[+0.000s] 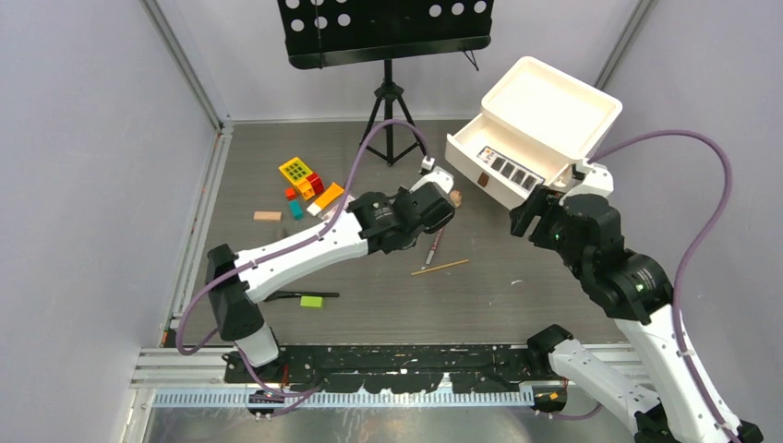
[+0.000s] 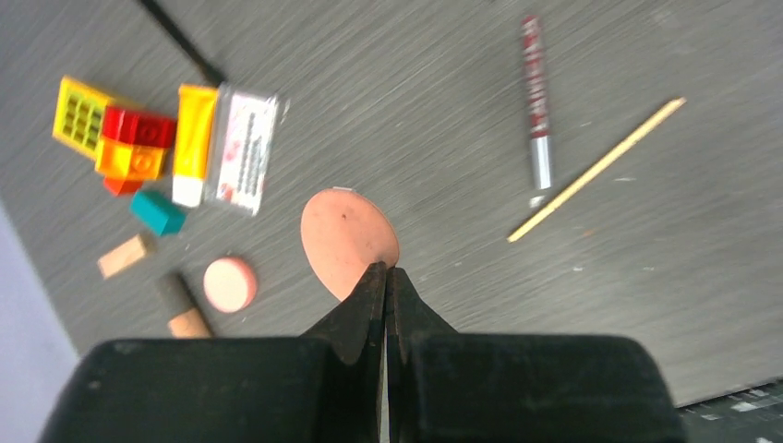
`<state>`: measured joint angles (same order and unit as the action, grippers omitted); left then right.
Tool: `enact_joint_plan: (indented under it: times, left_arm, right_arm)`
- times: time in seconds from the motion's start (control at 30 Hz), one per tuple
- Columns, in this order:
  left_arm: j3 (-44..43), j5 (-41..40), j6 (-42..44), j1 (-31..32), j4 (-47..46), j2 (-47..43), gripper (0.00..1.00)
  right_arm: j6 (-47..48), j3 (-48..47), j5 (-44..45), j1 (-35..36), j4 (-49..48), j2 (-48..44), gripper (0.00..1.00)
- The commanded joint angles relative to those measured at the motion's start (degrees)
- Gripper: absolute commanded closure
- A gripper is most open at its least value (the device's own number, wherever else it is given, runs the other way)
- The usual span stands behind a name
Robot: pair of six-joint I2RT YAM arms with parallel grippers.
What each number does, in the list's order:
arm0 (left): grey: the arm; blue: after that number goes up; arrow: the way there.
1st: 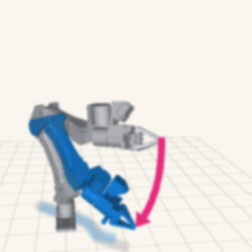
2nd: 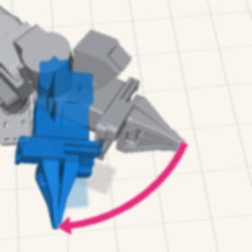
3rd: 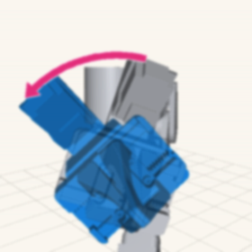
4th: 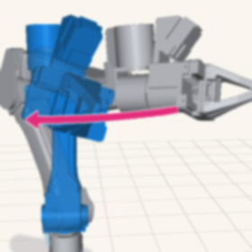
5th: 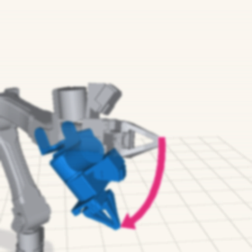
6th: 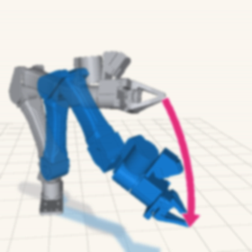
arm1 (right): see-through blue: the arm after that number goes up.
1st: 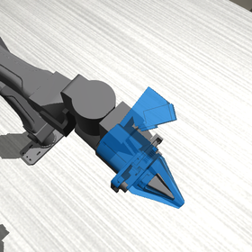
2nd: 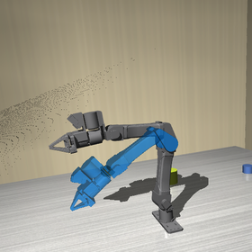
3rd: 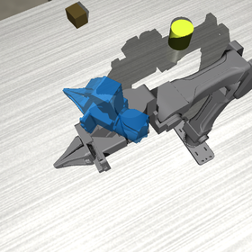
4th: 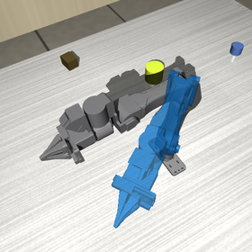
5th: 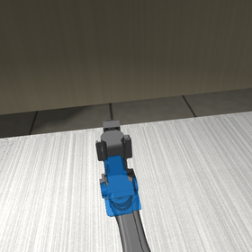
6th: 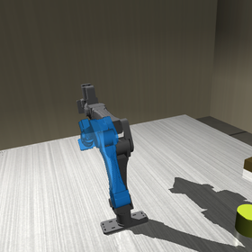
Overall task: Organize the makeup
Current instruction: Place the makeup tool in the drawer.
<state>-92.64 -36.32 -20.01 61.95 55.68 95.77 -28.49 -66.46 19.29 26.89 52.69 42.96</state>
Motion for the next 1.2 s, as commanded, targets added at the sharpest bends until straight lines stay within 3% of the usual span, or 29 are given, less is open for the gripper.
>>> enact_joint_plan:
  times: [0.0,0.3,0.6,1.07,1.1,1.17]
  left_arm:
    - [-8.1,7.5,7.0,0.7,-8.3,0.7,1.0]
    - [-27.8,17.2,22.6,2.5,-18.9,12.0,1.0]
    - [-51.7,17.1,34.3,2.3,-21.0,33.4,1.0]
    - [-52.6,17.6,37.3,1.9,-33.3,39.0,0.99]
    - [-52.6,17.6,37.2,1.9,-33.8,39.1,0.96]
    - [-52.6,17.6,37.2,1.9,-34.5,39.2,0.8]
  right_arm:
    - [-2.6,-3.9,7.7,0.1,0.1,-3.9,0.25]
    - [-4.2,-5.9,14.6,0.2,0.4,-14.0,0.26]
    - [-4.7,-7.3,15.7,0.1,3.3,-16.7,0.27]
    - [-5.1,-7.2,14.6,0.1,4.2,-16.7,0.27]
    - [-5.3,-7.1,14.6,0.1,4.2,-16.7,0.28]
    - [-5.5,-6.9,14.4,0.1,4.2,-16.7,0.28]
